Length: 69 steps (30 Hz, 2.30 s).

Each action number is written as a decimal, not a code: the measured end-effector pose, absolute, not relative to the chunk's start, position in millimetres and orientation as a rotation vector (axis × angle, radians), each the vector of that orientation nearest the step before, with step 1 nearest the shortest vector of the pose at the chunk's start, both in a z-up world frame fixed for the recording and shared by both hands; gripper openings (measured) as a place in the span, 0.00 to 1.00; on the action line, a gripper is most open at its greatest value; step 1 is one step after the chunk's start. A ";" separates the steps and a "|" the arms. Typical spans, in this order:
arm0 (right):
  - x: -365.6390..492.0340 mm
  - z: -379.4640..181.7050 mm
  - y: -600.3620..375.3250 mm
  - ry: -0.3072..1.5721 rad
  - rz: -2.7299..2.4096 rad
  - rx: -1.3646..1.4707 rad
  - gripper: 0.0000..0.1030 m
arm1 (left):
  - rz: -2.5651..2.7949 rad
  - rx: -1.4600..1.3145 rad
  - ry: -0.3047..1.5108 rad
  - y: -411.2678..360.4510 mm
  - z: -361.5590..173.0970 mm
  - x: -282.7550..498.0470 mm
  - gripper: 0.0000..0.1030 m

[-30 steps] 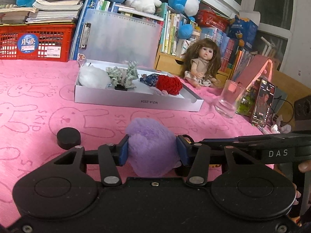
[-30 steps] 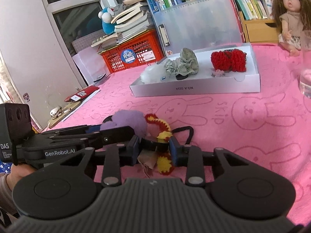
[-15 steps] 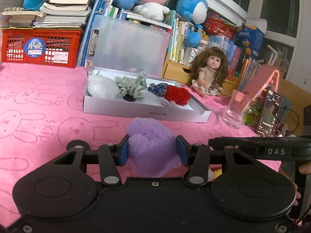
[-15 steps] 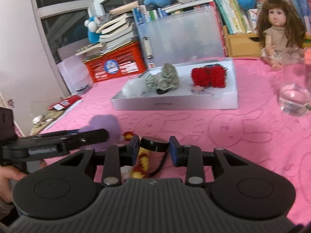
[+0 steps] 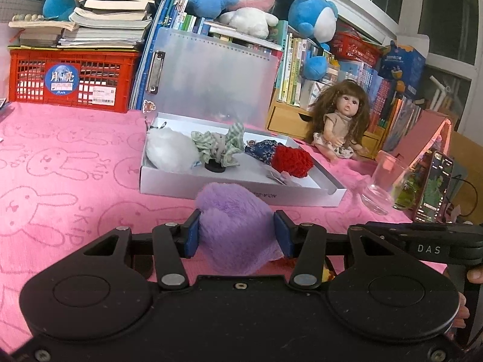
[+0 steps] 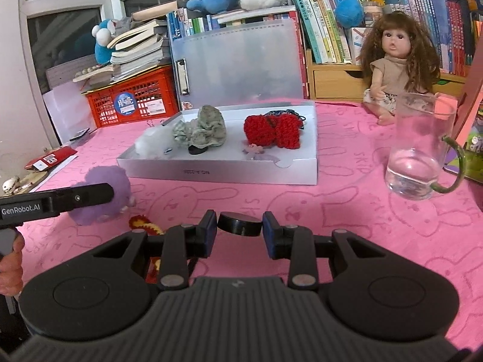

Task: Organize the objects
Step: 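Carry the purple ball and the black puck over the white box with both tools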

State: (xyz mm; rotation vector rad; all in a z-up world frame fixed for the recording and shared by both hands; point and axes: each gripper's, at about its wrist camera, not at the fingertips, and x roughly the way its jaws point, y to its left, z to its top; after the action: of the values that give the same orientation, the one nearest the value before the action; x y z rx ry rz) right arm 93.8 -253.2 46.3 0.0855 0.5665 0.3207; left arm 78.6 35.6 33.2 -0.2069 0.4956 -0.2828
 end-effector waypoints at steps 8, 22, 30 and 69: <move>102.5 49.1 -254.0 0.555 0.288 0.056 0.36 | -0.264 -0.177 0.478 33.2 41.8 96.5 0.46; 154.1 73.0 -255.5 0.538 0.249 0.045 0.36 | -0.230 -0.177 0.485 36.3 53.3 155.0 0.46; 196.2 71.2 -251.7 0.595 0.227 0.034 0.36 | -0.215 -0.179 0.538 33.4 50.9 202.0 0.46; 274.8 36.3 -226.2 0.676 0.216 0.010 0.37 | -0.191 -0.026 0.571 -11.4 21.1 289.1 0.45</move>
State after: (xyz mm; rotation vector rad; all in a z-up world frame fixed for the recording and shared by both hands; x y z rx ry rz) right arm 274.8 -226.2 36.3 0.0096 0.6761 0.2164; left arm 289.1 -11.4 21.1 -0.0265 0.5709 -0.1910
